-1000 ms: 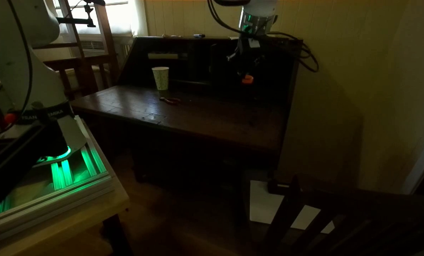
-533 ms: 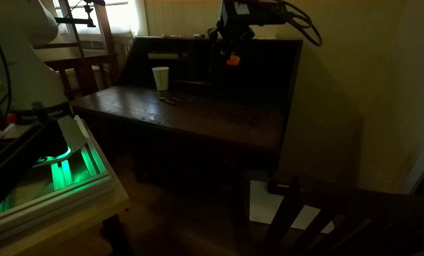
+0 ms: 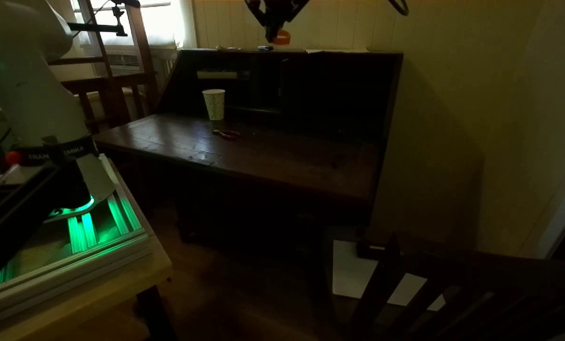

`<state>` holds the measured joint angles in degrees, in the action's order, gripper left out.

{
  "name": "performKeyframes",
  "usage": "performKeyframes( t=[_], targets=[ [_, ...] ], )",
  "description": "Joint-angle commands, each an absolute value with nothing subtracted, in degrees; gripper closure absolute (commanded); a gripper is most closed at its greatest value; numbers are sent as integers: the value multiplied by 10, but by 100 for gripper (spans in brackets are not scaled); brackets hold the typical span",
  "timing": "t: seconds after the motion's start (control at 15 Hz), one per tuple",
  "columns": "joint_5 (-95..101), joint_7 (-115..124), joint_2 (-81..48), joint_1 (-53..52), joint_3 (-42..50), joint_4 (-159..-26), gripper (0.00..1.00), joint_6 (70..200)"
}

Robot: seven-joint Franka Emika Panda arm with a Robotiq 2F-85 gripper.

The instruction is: Put the orange band on top of the shelf

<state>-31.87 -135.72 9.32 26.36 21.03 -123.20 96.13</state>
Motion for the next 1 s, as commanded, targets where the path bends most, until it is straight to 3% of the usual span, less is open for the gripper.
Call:
performKeyframes(
  t=[0.0,0.47,0.93],
  targets=[
    [-378,-1382,120,219,224,-1241,100,926],
    [-502,-1344,130,125,141,-1246,100,1023],
    [-512,-1244,105,40,43,-1220,100,1247]
  ],
)
